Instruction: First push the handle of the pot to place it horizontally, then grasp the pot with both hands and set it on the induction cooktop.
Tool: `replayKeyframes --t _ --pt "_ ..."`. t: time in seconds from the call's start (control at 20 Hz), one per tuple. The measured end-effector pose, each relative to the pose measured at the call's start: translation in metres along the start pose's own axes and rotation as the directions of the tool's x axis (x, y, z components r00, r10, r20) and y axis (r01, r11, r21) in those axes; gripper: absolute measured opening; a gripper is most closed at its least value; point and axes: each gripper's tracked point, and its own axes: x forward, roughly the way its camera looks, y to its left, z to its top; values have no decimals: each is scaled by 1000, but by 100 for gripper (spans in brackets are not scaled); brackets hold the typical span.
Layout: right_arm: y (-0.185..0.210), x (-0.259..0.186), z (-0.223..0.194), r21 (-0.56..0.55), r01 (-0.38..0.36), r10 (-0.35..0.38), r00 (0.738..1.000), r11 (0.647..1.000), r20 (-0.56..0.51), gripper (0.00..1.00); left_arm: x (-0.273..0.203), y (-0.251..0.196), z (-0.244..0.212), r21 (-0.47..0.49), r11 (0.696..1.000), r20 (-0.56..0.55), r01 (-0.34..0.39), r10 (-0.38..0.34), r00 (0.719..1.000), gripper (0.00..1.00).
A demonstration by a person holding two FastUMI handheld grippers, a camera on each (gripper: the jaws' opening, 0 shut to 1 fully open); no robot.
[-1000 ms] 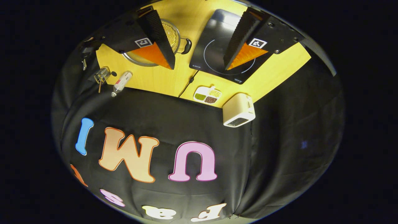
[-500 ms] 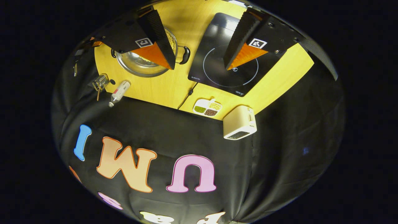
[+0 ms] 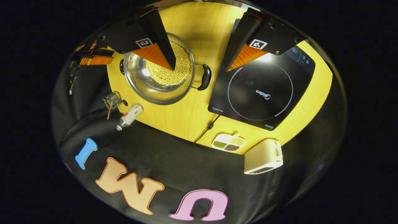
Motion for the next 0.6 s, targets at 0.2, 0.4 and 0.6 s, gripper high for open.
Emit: replayKeyframes --t 0.2,0.4,0.6 --pt "11 10 19 -60 -23 21 999 998 -34 93 26 0 -4 46 999 -86 24 -20 996 96" --pt "21 29 21 -85 -64 54 992 994 -112 93 49 -2 -9 58 997 -172 45 -34 984 96" --pt "23 50 15 -94 -89 71 981 992 -182 100 70 -2 -11 45 998 -237 48 -36 971 96"
